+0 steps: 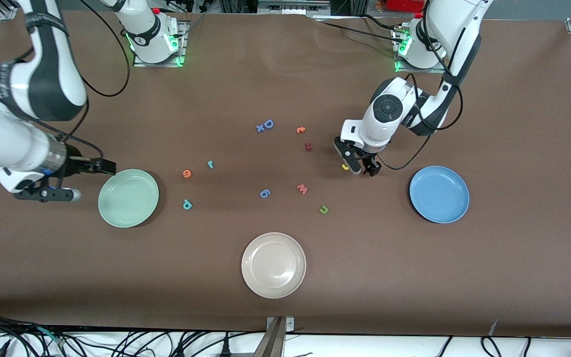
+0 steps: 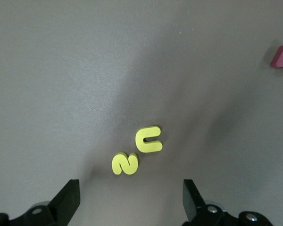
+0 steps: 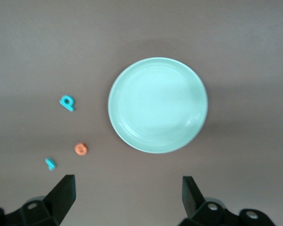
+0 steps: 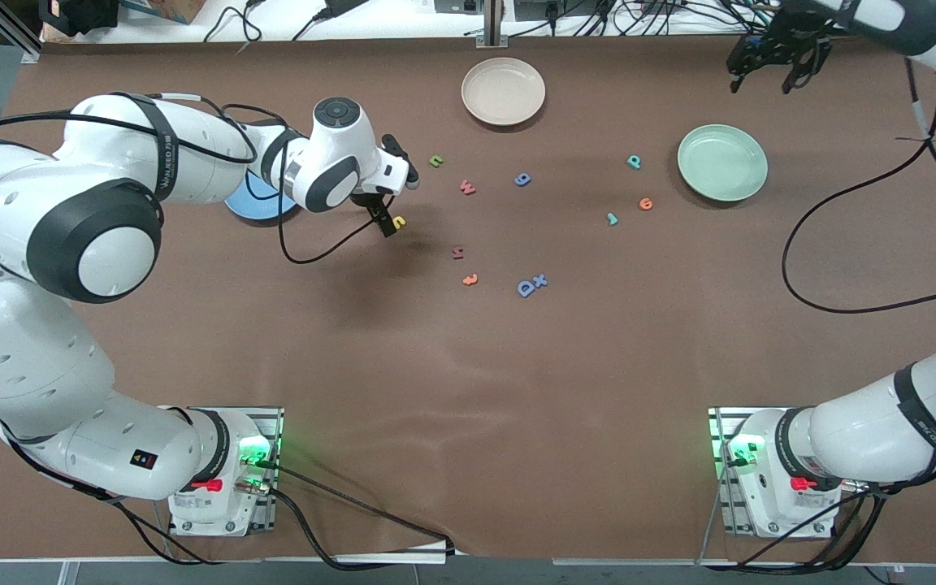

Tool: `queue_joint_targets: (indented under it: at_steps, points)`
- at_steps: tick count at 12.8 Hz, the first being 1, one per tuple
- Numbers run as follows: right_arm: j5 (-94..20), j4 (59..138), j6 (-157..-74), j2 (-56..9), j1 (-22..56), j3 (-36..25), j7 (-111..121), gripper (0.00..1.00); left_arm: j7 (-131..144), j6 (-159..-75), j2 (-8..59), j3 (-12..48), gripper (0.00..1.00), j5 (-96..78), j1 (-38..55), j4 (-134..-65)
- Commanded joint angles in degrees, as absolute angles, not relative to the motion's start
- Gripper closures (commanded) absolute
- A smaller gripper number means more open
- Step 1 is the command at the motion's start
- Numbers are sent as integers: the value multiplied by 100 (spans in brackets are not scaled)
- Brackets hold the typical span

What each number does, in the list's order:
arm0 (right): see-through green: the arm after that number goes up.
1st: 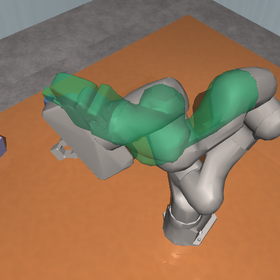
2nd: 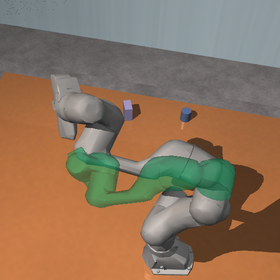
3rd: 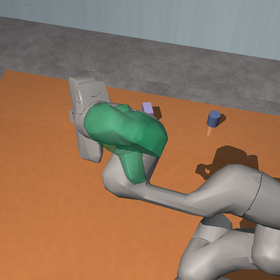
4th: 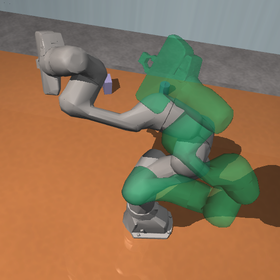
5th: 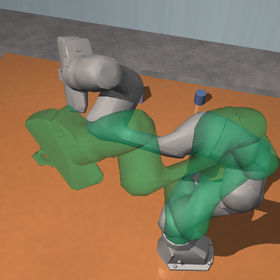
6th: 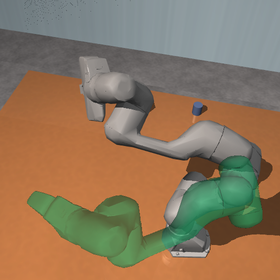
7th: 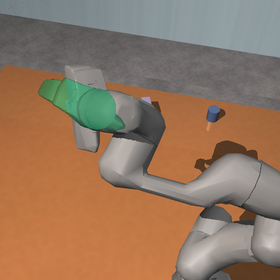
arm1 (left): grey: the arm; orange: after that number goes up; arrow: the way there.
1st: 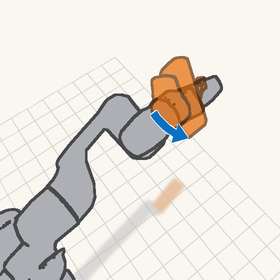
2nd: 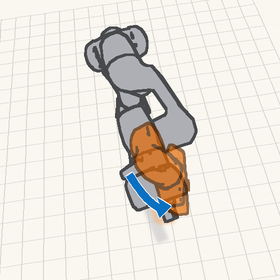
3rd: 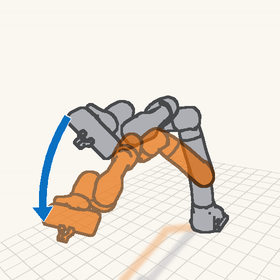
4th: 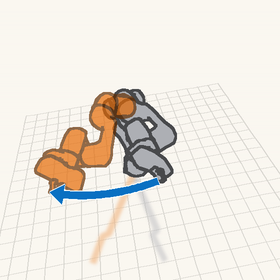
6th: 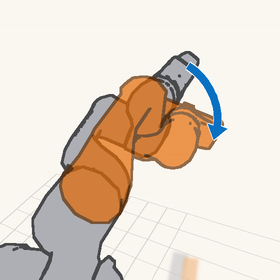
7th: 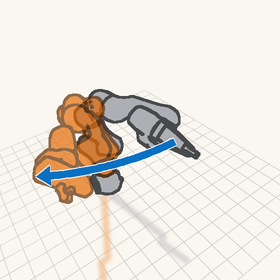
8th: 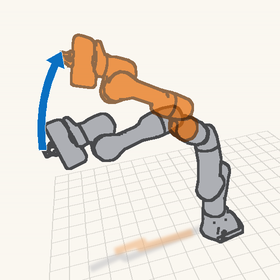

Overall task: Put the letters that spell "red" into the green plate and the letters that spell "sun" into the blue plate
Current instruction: 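Grasp the yellow 2 while the right gripper reaches the orange 6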

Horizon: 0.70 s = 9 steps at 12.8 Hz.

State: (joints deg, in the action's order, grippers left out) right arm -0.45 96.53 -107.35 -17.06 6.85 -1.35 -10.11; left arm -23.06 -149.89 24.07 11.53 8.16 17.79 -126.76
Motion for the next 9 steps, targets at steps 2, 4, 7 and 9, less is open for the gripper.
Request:
queue_joint_targets:
  at_steps: [2,4,7,9]
  points:
    - [-44,10904,-12755,-1696,949,52,-2195,0,-2426,-15468,2698,1134,7,949,1775,-12656]
    - [-35,11118,-13515,-2002,1132,79,-2765,0,-2426,-15478,2698,1134,18,1185,1758,-12665]
    - [463,11109,-14000,-2346,1415,88,-3942,0,-2426,-15478,2716,1134,48,1397,1714,-12656]
    - [536,11118,-14062,-2417,1476,149,-4410,0,-2382,-15478,2707,1134,66,1406,1714,-12647]
